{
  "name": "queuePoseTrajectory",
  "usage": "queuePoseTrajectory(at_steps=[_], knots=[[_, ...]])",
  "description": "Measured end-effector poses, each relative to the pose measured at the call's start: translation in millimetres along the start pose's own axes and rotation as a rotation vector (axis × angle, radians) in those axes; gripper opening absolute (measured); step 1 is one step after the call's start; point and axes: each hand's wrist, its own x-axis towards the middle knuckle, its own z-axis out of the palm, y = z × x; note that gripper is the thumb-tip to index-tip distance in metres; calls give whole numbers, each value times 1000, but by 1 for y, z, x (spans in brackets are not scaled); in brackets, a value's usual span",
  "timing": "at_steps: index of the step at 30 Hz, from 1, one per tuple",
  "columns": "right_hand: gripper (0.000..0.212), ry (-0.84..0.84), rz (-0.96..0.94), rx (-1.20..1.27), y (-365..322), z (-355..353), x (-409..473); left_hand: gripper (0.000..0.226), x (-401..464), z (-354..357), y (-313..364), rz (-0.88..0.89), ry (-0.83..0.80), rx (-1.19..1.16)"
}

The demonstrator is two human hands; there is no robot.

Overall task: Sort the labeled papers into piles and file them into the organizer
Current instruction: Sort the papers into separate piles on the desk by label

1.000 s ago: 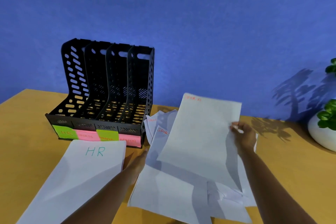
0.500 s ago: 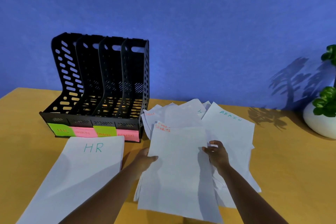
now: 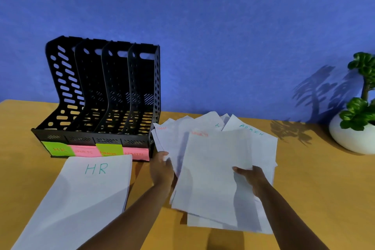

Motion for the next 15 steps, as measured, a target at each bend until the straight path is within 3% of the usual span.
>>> queuePoseTrajectory(at_steps=[2,6,9,12,15], knots=[[45,81,15,-85,12,-5,9,22,11,-1,-7,-32,31,14],[49,67,93,-151,28,-10,13,29,25,-2,-8,-198,-236,-313],[50,57,113,-128,31,-12,16,45,16,3,4,-230,-394,-407],[50,37,129,-119,32,-12,22,44,5,13,10,22,-437,-310],[44,31,145,-103,32,-12,26,44,4,20,3,573,-385,260]])
